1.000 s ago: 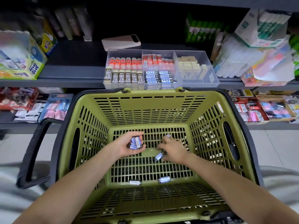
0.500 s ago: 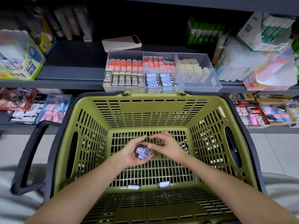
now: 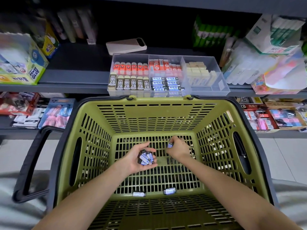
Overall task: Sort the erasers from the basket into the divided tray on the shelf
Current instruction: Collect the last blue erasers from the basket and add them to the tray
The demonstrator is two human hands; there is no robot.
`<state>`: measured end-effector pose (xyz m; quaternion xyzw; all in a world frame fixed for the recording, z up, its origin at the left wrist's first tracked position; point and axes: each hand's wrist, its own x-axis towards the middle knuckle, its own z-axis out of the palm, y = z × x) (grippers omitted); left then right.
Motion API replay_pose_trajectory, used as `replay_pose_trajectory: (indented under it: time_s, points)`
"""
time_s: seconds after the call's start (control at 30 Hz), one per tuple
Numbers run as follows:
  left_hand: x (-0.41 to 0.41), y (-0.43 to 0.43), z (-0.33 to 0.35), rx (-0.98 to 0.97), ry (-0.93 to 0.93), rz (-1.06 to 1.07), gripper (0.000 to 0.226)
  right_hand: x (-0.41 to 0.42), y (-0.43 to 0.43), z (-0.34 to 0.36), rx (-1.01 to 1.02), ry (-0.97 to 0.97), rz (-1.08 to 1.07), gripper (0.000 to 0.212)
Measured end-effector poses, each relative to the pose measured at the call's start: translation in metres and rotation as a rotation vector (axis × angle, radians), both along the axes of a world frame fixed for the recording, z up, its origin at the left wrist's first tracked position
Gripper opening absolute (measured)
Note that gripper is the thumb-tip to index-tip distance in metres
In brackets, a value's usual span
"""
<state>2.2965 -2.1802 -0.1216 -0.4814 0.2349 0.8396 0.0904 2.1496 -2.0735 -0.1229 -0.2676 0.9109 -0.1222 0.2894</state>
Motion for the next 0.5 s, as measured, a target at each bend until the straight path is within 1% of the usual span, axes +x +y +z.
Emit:
replay_pose_trajectory:
  time_s: [0.07, 0.13, 0.23, 0.3, 0.33, 0.4, 0.43, 0.5]
  points:
    - [0.000, 0.001, 0.001, 0.004, -0.001, -0.004, 0.048, 0.002, -0.003, 0.004, 0.027, -0.032, -0.005, 0.035]
    - [0.000, 0.001, 0.003, 0.013, 0.000, 0.003, 0.052, 0.002, -0.004, 0.011, -0.037, -0.112, -0.050, 0.034]
    - [0.000, 0.002, 0.005, 0.022, -0.008, 0.005, 0.057, 0.010, -0.007, 0.030, -0.254, -0.426, -0.076, 0.032]
    - [-0.001, 0.004, 0.007, 0.056, -0.017, 0.022, 0.051, 0.021, -0.010, 0.046, -0.339, -0.543, 0.041, 0.031]
    - [-0.002, 0.005, 0.009, 0.085, -0.011, 0.030, 0.048, 0.026, -0.011, 0.052, -0.347, -0.561, 0.118, 0.031]
    - [-0.002, 0.007, 0.013, 0.146, 0.009, 0.033, 0.045, 0.035, -0.012, 0.062, -0.318, -0.538, 0.262, 0.035]
    - [-0.001, 0.007, 0.015, 0.163, 0.017, 0.034, 0.043, 0.035, -0.011, 0.066, -0.323, -0.523, 0.292, 0.034]
    - [0.000, 0.007, 0.018, 0.145, 0.033, 0.009, 0.039, 0.031, -0.008, 0.073, -0.378, -0.504, 0.228, 0.019]
